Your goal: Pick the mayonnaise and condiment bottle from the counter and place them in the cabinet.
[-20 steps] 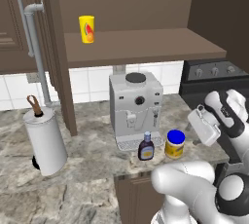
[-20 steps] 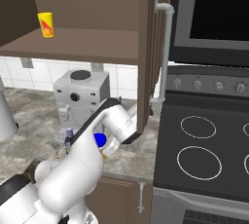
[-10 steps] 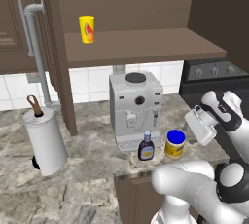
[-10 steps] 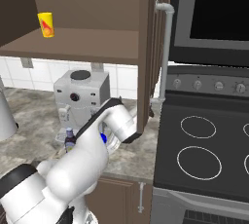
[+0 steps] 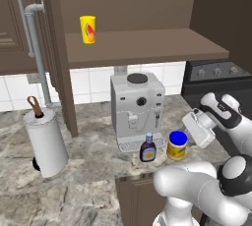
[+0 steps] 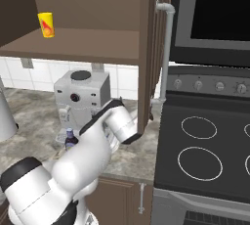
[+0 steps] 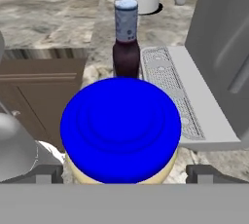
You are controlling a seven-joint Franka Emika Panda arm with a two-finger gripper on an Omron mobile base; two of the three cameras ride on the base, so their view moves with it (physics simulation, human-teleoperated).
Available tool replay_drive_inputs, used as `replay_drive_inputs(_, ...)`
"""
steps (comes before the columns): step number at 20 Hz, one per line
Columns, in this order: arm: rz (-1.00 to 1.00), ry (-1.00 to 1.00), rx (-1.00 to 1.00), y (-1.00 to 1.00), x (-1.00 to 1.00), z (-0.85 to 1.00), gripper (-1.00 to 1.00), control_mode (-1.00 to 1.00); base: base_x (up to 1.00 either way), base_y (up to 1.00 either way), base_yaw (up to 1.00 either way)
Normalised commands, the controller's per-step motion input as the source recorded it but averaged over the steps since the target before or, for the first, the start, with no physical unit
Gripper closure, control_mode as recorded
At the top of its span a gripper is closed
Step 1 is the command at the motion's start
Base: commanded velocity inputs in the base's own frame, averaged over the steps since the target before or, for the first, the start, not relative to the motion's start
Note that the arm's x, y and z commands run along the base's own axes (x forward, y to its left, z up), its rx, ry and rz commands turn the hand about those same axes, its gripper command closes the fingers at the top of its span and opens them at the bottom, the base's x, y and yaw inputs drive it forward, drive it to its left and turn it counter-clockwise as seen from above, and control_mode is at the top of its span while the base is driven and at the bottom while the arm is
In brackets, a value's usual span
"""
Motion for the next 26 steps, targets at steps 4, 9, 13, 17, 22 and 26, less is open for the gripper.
replay_drive_inputs(4,0.04,0.0,0.04,0.1,0.0,-0.13,-1.0,-1.0,0.0,0.0,0.0)
replay_drive_inputs(9,0.04,0.0,0.02,0.07,0.03,-0.13,-1.0,-1.0,0.0,0.0,0.0)
replay_drive_inputs(13,0.03,0.0,0.01,0.08,0.04,-0.11,-1.0,-1.0,0.0,0.0,0.0)
replay_drive_inputs(17,0.03,0.0,0.01,0.13,0.09,-0.12,1.0,-1.0,0.0,0.0,0.0)
replay_drive_inputs(22,0.02,0.0,0.01,0.19,0.17,-0.17,1.0,-1.0,0.0,0.0,0.0)
replay_drive_inputs(26,0.03,0.0,0.03,0.01,0.02,-0.06,1.0,-1.0,0.0,0.0,0.0)
